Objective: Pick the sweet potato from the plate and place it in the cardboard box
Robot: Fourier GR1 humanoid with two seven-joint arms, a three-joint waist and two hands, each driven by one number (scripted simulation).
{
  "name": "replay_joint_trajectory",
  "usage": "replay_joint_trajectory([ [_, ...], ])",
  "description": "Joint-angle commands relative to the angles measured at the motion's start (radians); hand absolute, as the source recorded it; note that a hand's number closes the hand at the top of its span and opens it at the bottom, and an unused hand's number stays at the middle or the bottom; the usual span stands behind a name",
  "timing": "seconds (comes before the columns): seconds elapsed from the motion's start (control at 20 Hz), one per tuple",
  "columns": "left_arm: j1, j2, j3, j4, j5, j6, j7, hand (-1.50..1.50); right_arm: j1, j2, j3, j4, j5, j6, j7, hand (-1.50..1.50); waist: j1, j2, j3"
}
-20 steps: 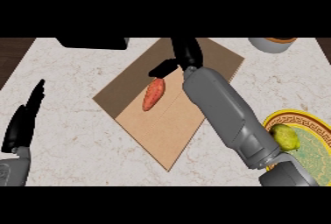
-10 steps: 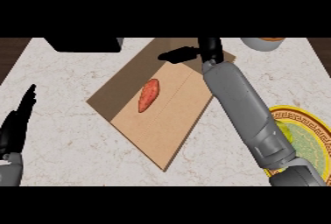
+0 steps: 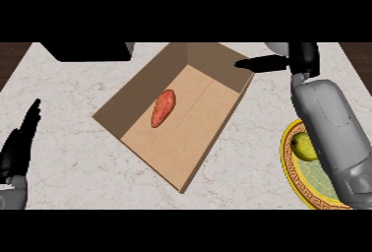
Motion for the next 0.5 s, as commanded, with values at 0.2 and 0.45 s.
replay_joint_trajectory([
  [0.2, 0.029, -0.007, 0.014, -0.011, -0.001, 0.0, -0.022, 0.0, 0.248, -0.192, -0.069, -0.265, -0.08, 0.192, 0.036, -1.5, 0.0, 0.0, 0.0],
  [0.45, -0.053, 0.013, 0.019, 0.04, 0.01, -0.033, 0.012, 0.0, 0.35, -0.324, -0.138, -0.192, -0.127, 0.378, -0.097, -1.5, 0.002, 0.004, 0.0],
])
